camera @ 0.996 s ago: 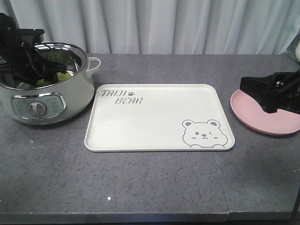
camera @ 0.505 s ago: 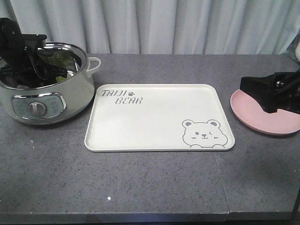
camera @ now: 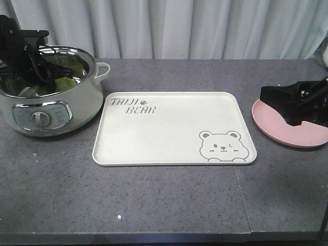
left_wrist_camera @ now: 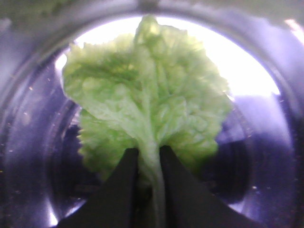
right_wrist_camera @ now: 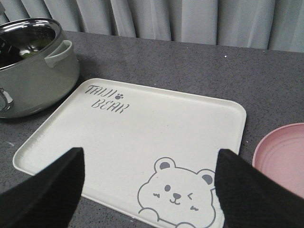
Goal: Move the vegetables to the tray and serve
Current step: 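Lift the lettuce leaf out of the pot with the left gripper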
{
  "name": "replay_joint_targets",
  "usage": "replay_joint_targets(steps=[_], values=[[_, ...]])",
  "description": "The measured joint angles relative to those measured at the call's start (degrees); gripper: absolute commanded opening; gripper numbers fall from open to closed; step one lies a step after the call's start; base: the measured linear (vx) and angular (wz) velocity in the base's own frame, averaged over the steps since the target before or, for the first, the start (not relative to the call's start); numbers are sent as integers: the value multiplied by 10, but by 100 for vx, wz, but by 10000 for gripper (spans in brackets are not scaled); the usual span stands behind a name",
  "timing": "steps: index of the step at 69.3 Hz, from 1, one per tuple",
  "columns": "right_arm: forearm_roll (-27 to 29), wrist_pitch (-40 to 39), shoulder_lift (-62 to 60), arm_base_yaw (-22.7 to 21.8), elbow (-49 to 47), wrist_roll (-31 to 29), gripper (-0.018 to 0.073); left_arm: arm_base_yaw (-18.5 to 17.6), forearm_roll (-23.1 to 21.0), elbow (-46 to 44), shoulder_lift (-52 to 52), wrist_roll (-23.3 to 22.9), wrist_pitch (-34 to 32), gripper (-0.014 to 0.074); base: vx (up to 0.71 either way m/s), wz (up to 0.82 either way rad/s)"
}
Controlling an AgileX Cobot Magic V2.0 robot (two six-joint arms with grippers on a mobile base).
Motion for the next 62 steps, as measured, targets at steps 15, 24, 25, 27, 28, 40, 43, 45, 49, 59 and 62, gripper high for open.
replay_joint_targets(steps=[15,24,25,27,28,40,43,45,49,59,62], values=[[9,5,0,0,0,0,539,0,-1,0,-69,0,-9,-6,0,0],[36,6,0,0,0,-1,539,0,-3,0,-120,0,-8,-6,0,0],[42,6,0,0,0,-3,539,0,-3,0,-126,0,-6,-6,0,0],[52,7,0,0,0,-8,539,0,-7,0,-137,0,-2,-6,0,0],[57,8,0,0,0,-10,539,0,-9,0,-143,0,-1,-6,0,0],[185,24,0,0,0,-90,539,0,-79,0,-212,4,24,-6,0,0],[231,31,0,0,0,-121,539,0,-116,0,-223,12,33,-6,0,0],[265,38,1,0,-1,-144,539,0,-136,0,-226,19,37,-6,0,0],[332,59,7,0,-4,-181,539,0,-193,0,-231,42,49,-6,0,0],[425,136,56,0,-35,-226,539,-14,-293,0,-230,90,75,-6,0,0],[432,149,79,0,-49,-229,539,-25,-308,0,-230,101,76,-6,0,0]])
